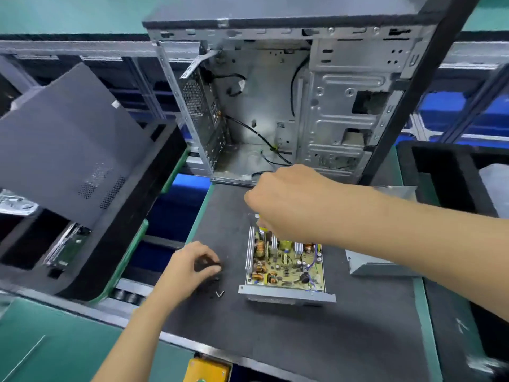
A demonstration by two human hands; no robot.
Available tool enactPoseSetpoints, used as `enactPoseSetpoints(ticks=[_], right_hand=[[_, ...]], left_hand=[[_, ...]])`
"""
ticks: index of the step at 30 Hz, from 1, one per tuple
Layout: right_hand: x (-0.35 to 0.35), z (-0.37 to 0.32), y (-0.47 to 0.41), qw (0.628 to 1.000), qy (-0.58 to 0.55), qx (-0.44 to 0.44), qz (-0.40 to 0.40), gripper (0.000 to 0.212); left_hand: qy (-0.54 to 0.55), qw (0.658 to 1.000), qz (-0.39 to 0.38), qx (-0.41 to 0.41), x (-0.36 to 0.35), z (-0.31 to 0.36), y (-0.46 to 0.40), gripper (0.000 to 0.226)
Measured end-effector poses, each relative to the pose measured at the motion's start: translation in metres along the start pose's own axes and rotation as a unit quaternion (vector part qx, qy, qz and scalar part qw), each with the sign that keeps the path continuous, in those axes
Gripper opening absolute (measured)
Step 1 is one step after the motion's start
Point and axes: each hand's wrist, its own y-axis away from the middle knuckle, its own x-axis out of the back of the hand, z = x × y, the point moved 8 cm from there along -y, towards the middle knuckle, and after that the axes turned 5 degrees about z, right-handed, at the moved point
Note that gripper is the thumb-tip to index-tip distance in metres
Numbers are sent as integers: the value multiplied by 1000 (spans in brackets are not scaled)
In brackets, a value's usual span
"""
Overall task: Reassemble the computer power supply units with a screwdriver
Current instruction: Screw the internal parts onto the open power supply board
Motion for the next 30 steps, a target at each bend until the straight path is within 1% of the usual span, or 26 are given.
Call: enactPoseSetpoints(ticks=[1,2,5,9,15,17,19,21,22,24,26,28,30], right_hand=[[-3,-7,-7,1000,0,10,-10,29],[-6,-14,-12,1000,-1,18,-18,30],[-12,-28,-22,998,3,44,-37,42],[-19,-36,-26,997,14,59,-57,45],[-18,-37,-25,997,14,52,-58,27],[-17,-34,-21,998,18,43,-52,24],[-14,-27,-15,999,14,25,-37,24],[-10,-18,-6,1000,-4,4,-19,27],[-7,-13,0,1000,-15,-7,-7,29],[0,0,12,998,-51,-36,30,32],[7,16,26,988,-101,-81,79,32],[10,29,40,974,-147,-124,118,30],[10,38,53,963,-183,-147,137,29]], left_hand=[[-9,1000,7,11,-1,-10,5,18],[-13,1000,20,20,0,-18,9,17],[-19,998,55,40,5,-36,20,15],[-11,998,45,49,6,-50,38,21],[-18,999,21,33,1,-51,42,15],[-29,999,13,23,-2,-50,43,15],[-32,999,22,22,0,-48,45,16],[16,997,64,29,8,-42,42,17],[71,992,93,38,13,-36,39,18],[220,964,139,56,19,-21,27,16],[332,930,150,55,17,2,12,10],[377,912,148,57,7,22,-1,9],[380,911,149,59,-3,38,-11,14]])
